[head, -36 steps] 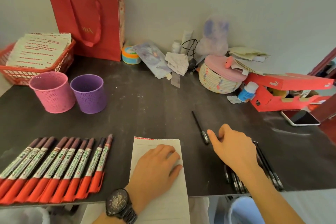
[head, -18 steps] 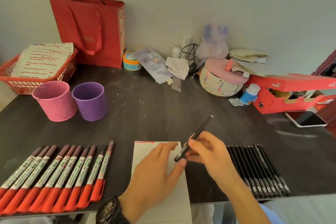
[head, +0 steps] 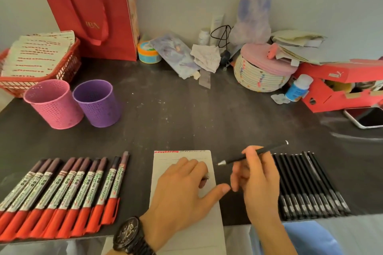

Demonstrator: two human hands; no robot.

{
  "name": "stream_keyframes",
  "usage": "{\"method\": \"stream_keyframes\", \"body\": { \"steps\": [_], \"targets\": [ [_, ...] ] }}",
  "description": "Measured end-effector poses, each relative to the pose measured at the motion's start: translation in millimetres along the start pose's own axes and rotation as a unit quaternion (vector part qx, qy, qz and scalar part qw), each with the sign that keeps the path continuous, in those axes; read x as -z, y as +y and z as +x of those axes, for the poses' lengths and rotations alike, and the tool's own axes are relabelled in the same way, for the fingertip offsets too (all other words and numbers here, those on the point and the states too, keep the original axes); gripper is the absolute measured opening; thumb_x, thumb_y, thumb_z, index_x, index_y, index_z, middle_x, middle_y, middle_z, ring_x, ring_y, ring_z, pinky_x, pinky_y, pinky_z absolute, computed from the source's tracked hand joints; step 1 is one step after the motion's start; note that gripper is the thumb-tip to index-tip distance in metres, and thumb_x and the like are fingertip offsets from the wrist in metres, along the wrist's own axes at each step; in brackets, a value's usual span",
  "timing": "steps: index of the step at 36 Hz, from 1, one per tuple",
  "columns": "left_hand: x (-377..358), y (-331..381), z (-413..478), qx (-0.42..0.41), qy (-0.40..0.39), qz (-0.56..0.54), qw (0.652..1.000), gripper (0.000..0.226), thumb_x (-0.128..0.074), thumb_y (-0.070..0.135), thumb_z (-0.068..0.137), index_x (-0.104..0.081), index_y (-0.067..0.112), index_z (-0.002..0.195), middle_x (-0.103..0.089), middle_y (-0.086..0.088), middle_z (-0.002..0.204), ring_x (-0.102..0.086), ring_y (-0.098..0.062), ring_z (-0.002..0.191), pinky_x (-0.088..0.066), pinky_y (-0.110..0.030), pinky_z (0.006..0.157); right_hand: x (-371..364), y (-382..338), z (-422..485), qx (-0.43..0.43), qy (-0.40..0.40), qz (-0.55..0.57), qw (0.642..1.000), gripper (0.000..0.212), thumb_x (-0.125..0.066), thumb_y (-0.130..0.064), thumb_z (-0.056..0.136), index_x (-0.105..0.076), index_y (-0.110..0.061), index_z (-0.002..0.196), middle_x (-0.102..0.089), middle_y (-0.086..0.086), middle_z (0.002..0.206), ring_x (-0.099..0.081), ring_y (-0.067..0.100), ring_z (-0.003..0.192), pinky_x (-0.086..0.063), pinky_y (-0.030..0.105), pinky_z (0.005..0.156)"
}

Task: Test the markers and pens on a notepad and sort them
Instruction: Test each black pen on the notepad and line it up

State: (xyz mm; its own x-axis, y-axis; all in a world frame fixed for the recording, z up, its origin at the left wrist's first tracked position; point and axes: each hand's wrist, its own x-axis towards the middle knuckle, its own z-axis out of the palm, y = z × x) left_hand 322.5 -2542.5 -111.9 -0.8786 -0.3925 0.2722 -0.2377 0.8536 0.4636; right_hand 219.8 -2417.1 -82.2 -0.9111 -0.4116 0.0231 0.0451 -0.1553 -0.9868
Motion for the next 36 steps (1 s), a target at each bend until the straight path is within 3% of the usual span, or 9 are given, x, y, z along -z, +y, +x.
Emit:
{"method": "stream_keyframes", "body": {
  "steps": [3, 5, 7, 11, 14, 17, 22, 30, 36],
  "targets": [
    [-4, -4, 3, 0.0, -0.053, -0.005, 0.999, 0.043, -0.032, 0.078, 0.086, -0.039, 0.036, 0.091, -0.053, 0.021, 0.103, -0.049, -0.004, 0.095, -0.044, -0.021, 0.086, -3, 5, 28, -0.038, 0.01, 0.042, 0.998, 0.018, -0.057, -0.025, 0.102, -0.059, -0.028, 0.084, -0.067, 0.009, 0.073, -0.059, 0.024, 0.047, -0.047, 0.029, 0.044],
    [-9, -10, 3, -0.009, -0.087, 0.001, 0.996, 0.037, -0.035, 0.074, 0.088, -0.031, 0.038, 0.095, -0.05, 0.016, 0.137, -0.045, -0.009, 0.125, -0.034, -0.025, 0.108, -9, 11, 45, -0.043, -0.013, 0.024, 0.999, 0.016, -0.062, -0.025, 0.099, -0.054, -0.022, 0.086, -0.069, 0.008, 0.075, -0.063, 0.024, 0.051, -0.051, 0.028, 0.047],
    [-13, -14, 1, -0.022, -0.101, 0.007, 0.995, 0.036, -0.037, 0.07, 0.091, -0.037, 0.035, 0.101, -0.041, 0.014, 0.15, -0.037, -0.01, 0.137, -0.017, -0.023, 0.115, -17, 17, 60, -0.049, -0.035, -0.015, 0.998, 0.015, -0.062, -0.022, 0.1, -0.054, -0.015, 0.089, -0.07, 0.01, 0.073, -0.065, 0.024, 0.053, -0.053, 0.029, 0.048],
    [-17, -18, -1, -0.029, -0.085, 0.008, 0.996, 0.034, -0.035, 0.069, 0.091, -0.038, 0.037, 0.101, -0.042, 0.015, 0.149, -0.036, -0.007, 0.136, -0.012, -0.021, 0.113, -25, 27, 74, -0.037, -0.045, -0.095, 0.994, 0.016, -0.062, -0.023, 0.101, -0.068, -0.014, 0.088, -0.071, 0.01, 0.067, -0.067, 0.023, 0.054, -0.055, 0.028, 0.05],
    [-19, -17, 0, -0.026, -0.072, 0.012, 0.997, 0.03, -0.039, 0.069, 0.091, -0.035, 0.041, 0.098, -0.044, 0.017, 0.147, -0.038, -0.005, 0.133, -0.012, -0.021, 0.11, -27, 36, 71, 0.024, -0.019, -0.195, 0.98, 0.034, -0.068, -0.039, 0.095, -0.06, -0.023, 0.066, -0.064, 0.004, 0.054, -0.061, 0.014, 0.044, -0.048, 0.019, 0.047],
    [-19, -15, 0, -0.025, -0.065, 0.014, 0.997, 0.03, -0.041, 0.068, 0.09, -0.037, 0.039, 0.098, -0.047, 0.016, 0.145, -0.04, -0.005, 0.131, -0.014, -0.022, 0.109, -28, 44, 69, 0.067, 0.001, -0.268, 0.961, 0.044, -0.069, -0.042, 0.094, -0.052, -0.024, 0.057, -0.061, -0.001, 0.047, -0.058, 0.008, 0.041, -0.046, 0.015, 0.054],
    [-20, -15, 0, -0.039, -0.042, 0.022, 0.998, 0.029, -0.045, 0.064, 0.09, -0.039, 0.037, 0.097, -0.055, 0.013, 0.138, -0.047, -0.007, 0.127, -0.025, -0.025, 0.109, -28, 50, 73, 0.065, 0.002, -0.298, 0.952, 0.038, -0.066, -0.031, 0.094, -0.055, -0.021, 0.059, -0.063, -0.002, 0.047, -0.059, 0.005, 0.041, -0.044, 0.022, 0.057],
    [-23, -16, 1, -0.034, -0.022, 0.029, 0.999, 0.03, -0.047, 0.065, 0.087, -0.041, 0.037, 0.095, -0.059, 0.015, 0.131, -0.05, -0.005, 0.12, -0.029, -0.025, 0.105, -29, 53, 75, 0.077, -0.007, -0.307, 0.948, 0.034, -0.066, -0.028, 0.094, -0.058, -0.025, 0.061, -0.064, -0.007, 0.05, -0.059, 0.005, 0.042, -0.045, 0.012, 0.051],
    [-23, -16, 2, -0.03, -0.021, 0.028, 0.999, 0.029, -0.046, 0.065, 0.087, -0.04, 0.038, 0.093, -0.059, 0.016, 0.131, -0.049, -0.004, 0.12, -0.028, -0.024, 0.105, -29, 55, 75, 0.075, -0.007, -0.324, 0.943, 0.034, -0.066, -0.026, 0.095, -0.057, -0.025, 0.062, -0.065, -0.007, 0.051, -0.06, 0.006, 0.043, -0.045, 0.016, 0.053]
  ]
}}
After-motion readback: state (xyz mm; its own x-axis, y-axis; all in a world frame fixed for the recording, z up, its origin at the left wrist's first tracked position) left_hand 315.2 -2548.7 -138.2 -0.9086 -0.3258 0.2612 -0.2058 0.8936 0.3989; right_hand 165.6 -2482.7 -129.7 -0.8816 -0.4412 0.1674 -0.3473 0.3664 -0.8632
